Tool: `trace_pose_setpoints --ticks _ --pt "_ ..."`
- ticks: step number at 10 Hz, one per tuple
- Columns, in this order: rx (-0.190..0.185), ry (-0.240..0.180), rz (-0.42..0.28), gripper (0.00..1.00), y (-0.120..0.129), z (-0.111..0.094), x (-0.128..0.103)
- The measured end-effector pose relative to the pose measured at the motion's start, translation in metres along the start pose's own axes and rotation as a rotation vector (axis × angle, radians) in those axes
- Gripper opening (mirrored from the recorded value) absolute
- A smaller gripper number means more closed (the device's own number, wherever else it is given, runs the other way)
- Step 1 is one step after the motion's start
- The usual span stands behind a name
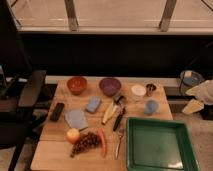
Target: Place grapes in paper cup
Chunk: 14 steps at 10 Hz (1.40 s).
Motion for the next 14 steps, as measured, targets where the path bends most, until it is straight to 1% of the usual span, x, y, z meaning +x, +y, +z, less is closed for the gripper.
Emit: trace_pose_setpoints --ticks 7,9,10,11,14 --pt "-0.002 0.000 -0.009 0.66 -0.001 -0.001 0.000" --pt "-0.019 -0.027 -0.113 0.66 -0.002 -0.007 -0.019" --pt "-0.029 -0.044 -0.175 0.66 0.002 -0.010 -0.035" --pt "-0.043 -0.060 -0.238 0.66 0.010 -0.011 -0.053" --pt "-0.096 -0.125 -0.449 0.66 0.053 -0.013 -0.122"
